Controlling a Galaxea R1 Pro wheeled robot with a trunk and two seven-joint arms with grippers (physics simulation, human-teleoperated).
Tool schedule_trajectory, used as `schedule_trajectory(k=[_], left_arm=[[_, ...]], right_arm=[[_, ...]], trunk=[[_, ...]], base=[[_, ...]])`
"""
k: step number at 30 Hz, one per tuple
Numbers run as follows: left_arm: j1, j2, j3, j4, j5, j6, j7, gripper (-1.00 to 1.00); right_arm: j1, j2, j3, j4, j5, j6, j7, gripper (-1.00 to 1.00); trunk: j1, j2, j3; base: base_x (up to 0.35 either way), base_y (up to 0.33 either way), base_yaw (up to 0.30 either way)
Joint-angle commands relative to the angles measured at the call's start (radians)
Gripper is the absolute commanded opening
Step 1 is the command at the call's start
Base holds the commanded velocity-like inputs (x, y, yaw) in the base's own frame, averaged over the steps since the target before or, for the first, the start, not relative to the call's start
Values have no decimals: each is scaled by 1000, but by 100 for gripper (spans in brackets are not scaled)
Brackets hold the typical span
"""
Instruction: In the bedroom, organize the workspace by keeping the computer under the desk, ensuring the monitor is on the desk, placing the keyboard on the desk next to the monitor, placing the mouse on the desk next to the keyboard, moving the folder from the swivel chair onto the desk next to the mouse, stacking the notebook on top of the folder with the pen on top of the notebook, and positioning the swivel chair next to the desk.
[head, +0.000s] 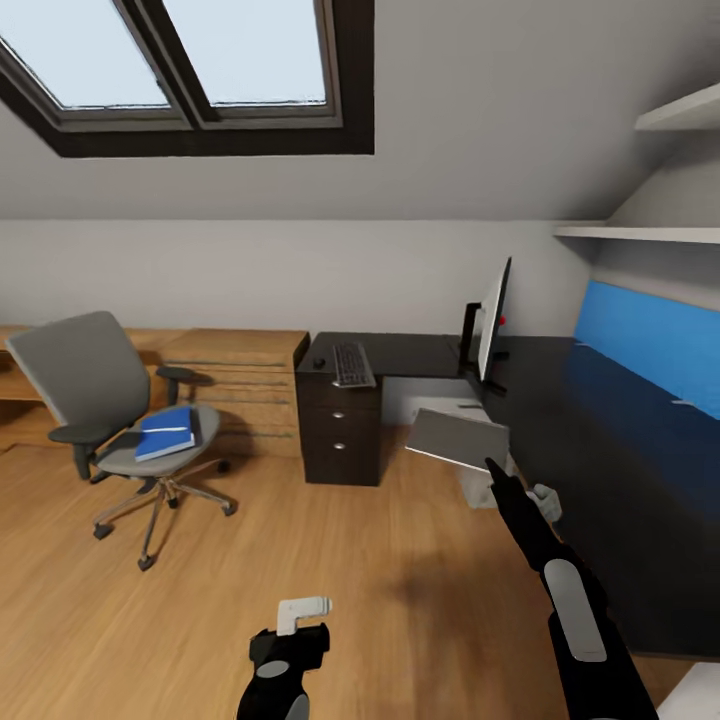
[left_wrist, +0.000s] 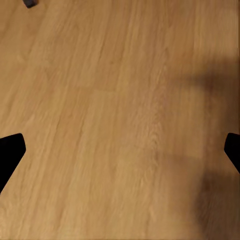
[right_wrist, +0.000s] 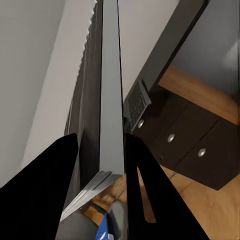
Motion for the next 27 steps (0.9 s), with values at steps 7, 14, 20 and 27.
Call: schedule_trajectory(k=[7,14,20,27], left_arm=[[-1,-4,-5,9,8,1,12,100],[-1,-5,-4,11,7,1,12,100],[-1,-4,-3,11,8,0,10,100],[-1,-4,-2,11,8,0,9,100]], right_arm=[[-1,2,-4,0,-9,10,2,-100],[-1,2,-4,1,-9,10,2,-100],[-1,4,-3,5,-8,11,2,-100],[-1,3,-2,14,-8,13,2,-100]], trunk=[[1,-1,-1],[1,-1,-1],[1,-1,-1],[-26,48,21]], base=[[324,8,-260],[327,8,-259],[327,79,-124],[326,109,-12]])
